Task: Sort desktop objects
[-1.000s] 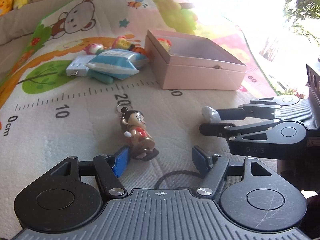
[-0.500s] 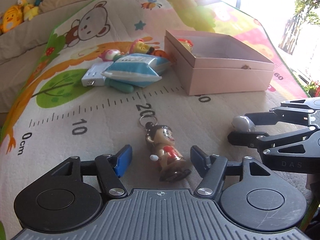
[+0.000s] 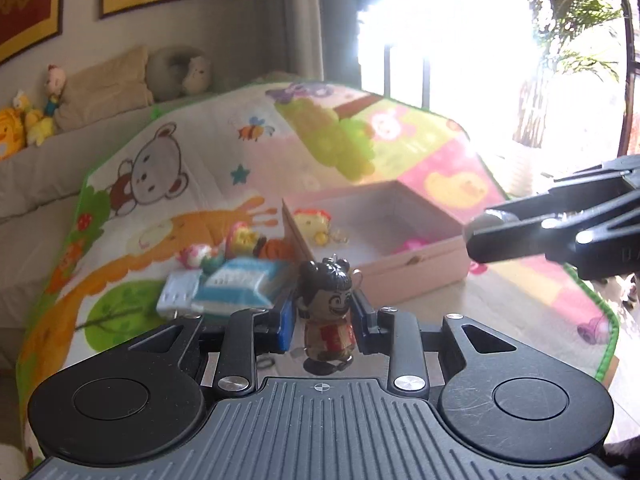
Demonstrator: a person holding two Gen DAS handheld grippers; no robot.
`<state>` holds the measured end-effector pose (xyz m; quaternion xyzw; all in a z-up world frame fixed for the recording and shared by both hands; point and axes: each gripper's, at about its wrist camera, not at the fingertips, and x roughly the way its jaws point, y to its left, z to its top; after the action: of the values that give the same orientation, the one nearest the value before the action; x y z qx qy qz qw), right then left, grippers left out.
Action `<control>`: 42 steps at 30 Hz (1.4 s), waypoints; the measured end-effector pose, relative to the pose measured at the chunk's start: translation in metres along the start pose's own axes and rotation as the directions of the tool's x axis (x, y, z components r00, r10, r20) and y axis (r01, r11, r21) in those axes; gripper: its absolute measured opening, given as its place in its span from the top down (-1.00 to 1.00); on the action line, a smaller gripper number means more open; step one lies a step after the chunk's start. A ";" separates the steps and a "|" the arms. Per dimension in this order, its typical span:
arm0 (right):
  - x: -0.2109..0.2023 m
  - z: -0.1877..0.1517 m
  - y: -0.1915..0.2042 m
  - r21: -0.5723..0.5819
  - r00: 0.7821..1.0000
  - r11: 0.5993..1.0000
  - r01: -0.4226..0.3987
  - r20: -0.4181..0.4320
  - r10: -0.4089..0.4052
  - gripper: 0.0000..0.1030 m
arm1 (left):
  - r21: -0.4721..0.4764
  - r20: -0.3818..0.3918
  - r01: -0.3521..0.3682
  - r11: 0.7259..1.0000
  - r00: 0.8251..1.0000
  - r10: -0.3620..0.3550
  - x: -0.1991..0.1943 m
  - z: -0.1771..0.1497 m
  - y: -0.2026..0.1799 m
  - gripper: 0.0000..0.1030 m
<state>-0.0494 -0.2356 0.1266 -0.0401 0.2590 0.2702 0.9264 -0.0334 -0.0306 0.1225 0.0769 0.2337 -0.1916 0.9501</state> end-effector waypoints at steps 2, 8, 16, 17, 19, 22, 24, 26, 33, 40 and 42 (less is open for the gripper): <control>-0.025 0.038 -0.018 0.019 0.994 0.999 0.032 0.103 -0.034 0.30 | 0.029 0.068 0.004 1.000 0.998 -0.006 0.004 0.031 -0.005 0.36; -0.022 0.098 -0.077 0.105 0.970 0.982 0.157 0.168 -0.173 0.30 | 0.031 0.101 0.038 0.999 0.994 -0.041 0.070 0.086 -0.017 0.36; 0.057 0.089 -0.140 0.233 0.974 0.948 0.216 0.014 -0.225 0.24 | -0.102 0.000 0.003 0.995 1.000 -0.003 0.123 0.064 0.013 -0.30; 0.061 0.086 -0.143 0.239 0.976 0.948 0.209 0.010 -0.218 0.23 | -0.098 -0.011 -0.018 0.995 1.000 0.017 0.118 0.053 0.018 -0.35; 0.067 0.082 -0.146 0.247 0.977 0.947 0.204 0.003 -0.211 0.21 | -0.080 -0.038 -0.088 0.993 0.996 0.085 0.109 0.029 0.027 -0.48; 0.079 0.077 -0.145 0.249 0.980 0.948 0.198 -0.015 -0.200 0.15 | -0.078 -0.084 -0.176 0.981 0.982 0.169 0.100 -0.006 0.041 -0.55; 0.092 0.077 -0.139 0.246 0.984 0.952 0.180 -0.039 -0.176 0.14 | -0.085 -0.113 -0.220 0.972 0.971 0.210 0.097 -0.026 0.049 -0.59; 0.107 0.078 -0.129 0.235 0.988 0.960 0.154 -0.064 -0.143 0.09 | -0.083 -0.127 -0.263 0.961 0.959 0.251 0.095 -0.041 0.056 -0.69; 0.170 0.104 -0.079 0.187 0.991 0.981 0.049 -0.132 -0.024 -0.16 | -0.133 -0.131 -0.285 0.949 0.954 0.269 0.094 -0.066 0.077 -0.85; 0.287 0.128 -0.036 0.087 0.950 0.995 0.048 -0.310 -0.019 -0.47 | -0.258 -0.094 -0.232 0.938 0.972 0.214 0.090 -0.080 0.092 -0.90; 0.318 0.128 -0.028 0.058 0.935 0.994 0.090 -0.349 -0.064 -0.47 | -0.278 -0.081 -0.212 0.937 0.977 0.197 0.087 -0.083 0.094 -0.91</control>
<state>0.2530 -0.0795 0.0758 -0.0631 0.4261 0.2129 0.8770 0.0410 0.0464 0.0141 -0.0318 0.2741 -0.0539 0.9597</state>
